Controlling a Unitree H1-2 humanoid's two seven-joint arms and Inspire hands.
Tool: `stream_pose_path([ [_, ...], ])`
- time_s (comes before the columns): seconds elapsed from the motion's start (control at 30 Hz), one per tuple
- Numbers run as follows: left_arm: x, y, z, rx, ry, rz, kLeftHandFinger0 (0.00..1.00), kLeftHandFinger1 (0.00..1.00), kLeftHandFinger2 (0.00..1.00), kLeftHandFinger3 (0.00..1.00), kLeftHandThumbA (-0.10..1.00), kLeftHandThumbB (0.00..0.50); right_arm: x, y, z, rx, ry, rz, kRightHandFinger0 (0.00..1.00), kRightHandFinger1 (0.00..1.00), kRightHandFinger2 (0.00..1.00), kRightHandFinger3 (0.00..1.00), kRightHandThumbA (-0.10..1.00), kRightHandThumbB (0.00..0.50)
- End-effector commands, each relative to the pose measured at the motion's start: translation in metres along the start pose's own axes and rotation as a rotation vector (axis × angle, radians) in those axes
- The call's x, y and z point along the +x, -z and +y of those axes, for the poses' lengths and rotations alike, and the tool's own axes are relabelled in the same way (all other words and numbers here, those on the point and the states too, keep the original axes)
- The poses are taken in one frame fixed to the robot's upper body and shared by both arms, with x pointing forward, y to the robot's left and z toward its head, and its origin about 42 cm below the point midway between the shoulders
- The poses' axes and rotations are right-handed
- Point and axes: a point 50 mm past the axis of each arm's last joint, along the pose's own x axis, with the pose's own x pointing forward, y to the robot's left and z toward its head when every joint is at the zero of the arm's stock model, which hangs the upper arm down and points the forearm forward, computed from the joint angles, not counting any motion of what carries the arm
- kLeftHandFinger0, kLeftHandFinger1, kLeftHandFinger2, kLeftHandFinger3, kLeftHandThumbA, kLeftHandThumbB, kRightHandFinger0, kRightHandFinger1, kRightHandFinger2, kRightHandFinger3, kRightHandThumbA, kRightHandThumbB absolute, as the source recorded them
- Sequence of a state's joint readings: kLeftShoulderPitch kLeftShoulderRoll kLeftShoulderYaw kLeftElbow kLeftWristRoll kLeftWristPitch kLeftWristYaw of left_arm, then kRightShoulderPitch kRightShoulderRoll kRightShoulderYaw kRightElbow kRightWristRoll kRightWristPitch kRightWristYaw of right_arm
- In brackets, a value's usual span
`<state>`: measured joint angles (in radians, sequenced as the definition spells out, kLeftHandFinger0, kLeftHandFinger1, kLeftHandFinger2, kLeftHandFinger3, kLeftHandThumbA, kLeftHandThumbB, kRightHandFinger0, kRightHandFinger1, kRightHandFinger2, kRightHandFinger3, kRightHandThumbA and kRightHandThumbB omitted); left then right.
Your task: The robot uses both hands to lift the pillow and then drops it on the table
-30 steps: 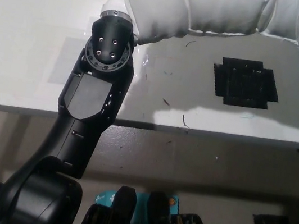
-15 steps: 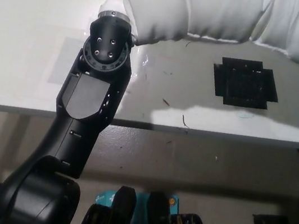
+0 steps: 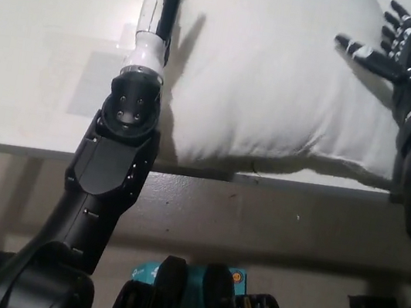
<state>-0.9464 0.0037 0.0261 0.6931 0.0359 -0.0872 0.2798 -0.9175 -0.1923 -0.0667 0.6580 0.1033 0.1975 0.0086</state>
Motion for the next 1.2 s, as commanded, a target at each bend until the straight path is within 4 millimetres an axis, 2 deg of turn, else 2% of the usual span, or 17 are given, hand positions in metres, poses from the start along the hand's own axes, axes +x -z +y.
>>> stream_pose_path([
  [0.0, 0.006, -0.001, 0.010, 0.007, -0.010, -0.060, 1.00, 1.00, 1.00, 1.00, 1.00, 0.156, 0.012, -0.024, 0.010, -0.038, -0.046, -0.103, 1.00, 1.00, 1.00, 1.00, 1.00, 0.365],
  [0.03, 0.003, 0.013, 0.015, 0.015, -0.016, -0.030, 1.00, 1.00, 1.00, 1.00, 1.00, 0.143, 0.011, -0.015, 0.012, -0.039, -0.055, -0.095, 1.00, 1.00, 1.00, 1.00, 1.00, 0.347],
  [0.13, 0.000, 0.031, 0.022, 0.024, -0.014, -0.002, 1.00, 1.00, 1.00, 1.00, 1.00, 0.112, 0.010, -0.002, 0.015, -0.035, -0.066, -0.079, 1.00, 1.00, 1.00, 1.00, 1.00, 0.322],
  [0.2, -0.003, 0.044, 0.026, 0.026, -0.014, 0.030, 1.00, 1.00, 1.00, 1.00, 1.00, 0.100, 0.011, 0.008, 0.016, -0.044, -0.065, -0.048, 1.00, 1.00, 1.00, 1.00, 1.00, 0.344],
  [0.33, -0.014, 0.074, 0.038, 0.029, -0.017, 0.091, 1.00, 1.00, 1.00, 1.00, 1.00, 0.125, 0.006, 0.034, 0.019, -0.029, -0.054, 0.038, 1.00, 1.00, 1.00, 1.00, 1.00, 0.400],
  [0.43, -0.017, 0.082, 0.040, 0.024, -0.017, 0.099, 1.00, 1.00, 1.00, 1.00, 1.00, 0.124, 0.005, 0.040, 0.017, -0.020, -0.049, 0.063, 1.00, 1.00, 1.00, 1.00, 1.00, 0.413],
  [0.53, -0.019, 0.085, 0.041, 0.030, -0.026, 0.115, 1.00, 1.00, 1.00, 1.00, 1.00, 0.136, 0.002, 0.046, 0.015, -0.013, -0.047, 0.057, 1.00, 1.00, 1.00, 1.00, 1.00, 0.367],
  [0.63, -0.019, 0.084, 0.042, 0.030, -0.040, 0.103, 1.00, 1.00, 1.00, 1.00, 1.00, 0.160, 0.001, 0.049, 0.010, -0.034, -0.032, 0.064, 1.00, 1.00, 1.00, 1.00, 1.00, 0.410],
  [0.67, -0.019, 0.080, 0.043, 0.025, -0.039, 0.091, 1.00, 1.00, 1.00, 1.00, 1.00, 0.150, 0.000, 0.046, 0.008, -0.063, -0.031, 0.046, 1.00, 1.00, 1.00, 1.00, 1.00, 0.403],
  [0.8, -0.018, 0.067, 0.040, 0.020, -0.031, 0.047, 1.00, 1.00, 1.00, 1.00, 1.00, 0.191, -0.007, 0.032, 0.002, -0.078, -0.030, -0.033, 1.00, 1.00, 1.00, 1.00, 1.00, 0.393],
  [0.83, -0.017, 0.052, 0.040, 0.027, -0.022, -0.008, 1.00, 1.00, 1.00, 1.00, 1.00, 0.163, -0.014, 0.014, -0.001, -0.062, -0.031, -0.135, 1.00, 1.00, 1.00, 1.00, 1.00, 0.369],
  [0.9, -0.019, 0.041, 0.040, 0.024, -0.010, -0.049, 1.00, 1.00, 1.00, 1.00, 1.00, 0.165, -0.022, 0.002, -0.003, -0.074, -0.021, -0.196, 1.00, 1.00, 1.00, 1.00, 1.00, 0.371],
  [0.93, -0.022, 0.019, 0.041, 0.020, -0.006, -0.122, 1.00, 1.00, 1.00, 1.00, 1.00, 0.206, -0.034, -0.023, -0.009, -0.113, -0.008, -0.319, 1.00, 1.00, 1.00, 1.00, 1.00, 0.414],
  [0.97, -0.027, 0.001, 0.041, 0.005, -0.005, -0.166, 1.00, 1.00, 1.00, 1.00, 1.00, 0.233, -0.052, -0.042, -0.015, -0.158, 0.002, -0.401, 1.00, 1.00, 1.00, 1.00, 1.00, 0.395],
  [1.03, -0.033, -0.019, 0.040, 0.004, -0.001, -0.218, 1.00, 1.00, 1.00, 1.00, 1.00, 0.250, -0.075, -0.061, -0.024, -0.226, 0.013, -0.486, 1.00, 1.00, 1.00, 1.00, 1.00, 0.377],
  [1.1, -0.048, -0.041, 0.046, 0.026, 0.026, -0.299, 1.00, 1.00, 1.00, 1.00, 1.00, 0.229, -0.105, -0.073, -0.039, -0.342, 0.028, -0.570, 1.00, 1.00, 1.00, 1.00, 1.00, 0.305],
  [1.17, -0.056, -0.053, 0.050, 0.035, 0.038, -0.344, 1.00, 1.00, 1.00, 1.00, 1.00, 0.229, -0.122, -0.075, -0.048, -0.372, 0.032, -0.582, 1.00, 1.00, 1.00, 1.00, 1.00, 0.297],
])
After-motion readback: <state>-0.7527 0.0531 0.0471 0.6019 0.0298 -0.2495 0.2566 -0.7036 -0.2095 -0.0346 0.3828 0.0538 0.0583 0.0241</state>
